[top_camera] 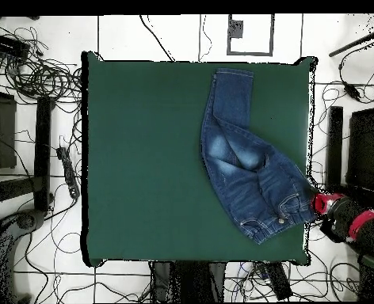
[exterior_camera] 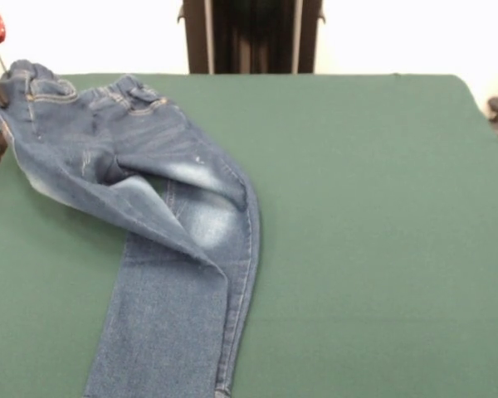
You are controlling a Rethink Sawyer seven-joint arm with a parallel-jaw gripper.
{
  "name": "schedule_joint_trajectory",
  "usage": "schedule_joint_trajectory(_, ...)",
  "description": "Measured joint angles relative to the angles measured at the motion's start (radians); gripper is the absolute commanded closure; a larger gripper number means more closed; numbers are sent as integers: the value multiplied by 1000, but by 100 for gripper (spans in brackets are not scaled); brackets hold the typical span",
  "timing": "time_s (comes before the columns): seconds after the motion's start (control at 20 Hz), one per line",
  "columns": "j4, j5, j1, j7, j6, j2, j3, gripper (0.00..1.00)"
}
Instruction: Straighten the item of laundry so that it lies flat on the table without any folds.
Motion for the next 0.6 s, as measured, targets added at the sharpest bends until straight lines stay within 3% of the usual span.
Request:
schedule_joint_trajectory(0.35, -7, 0, -5, -60, 0, 28, 5, 100)
schedule_joint_trajectory(0.4, -8, 0, -7, -69, 0, 28, 5, 0)
schedule_joint_trajectory(0.6, -8, -1, -7, -74, 0, 28, 5, 0)
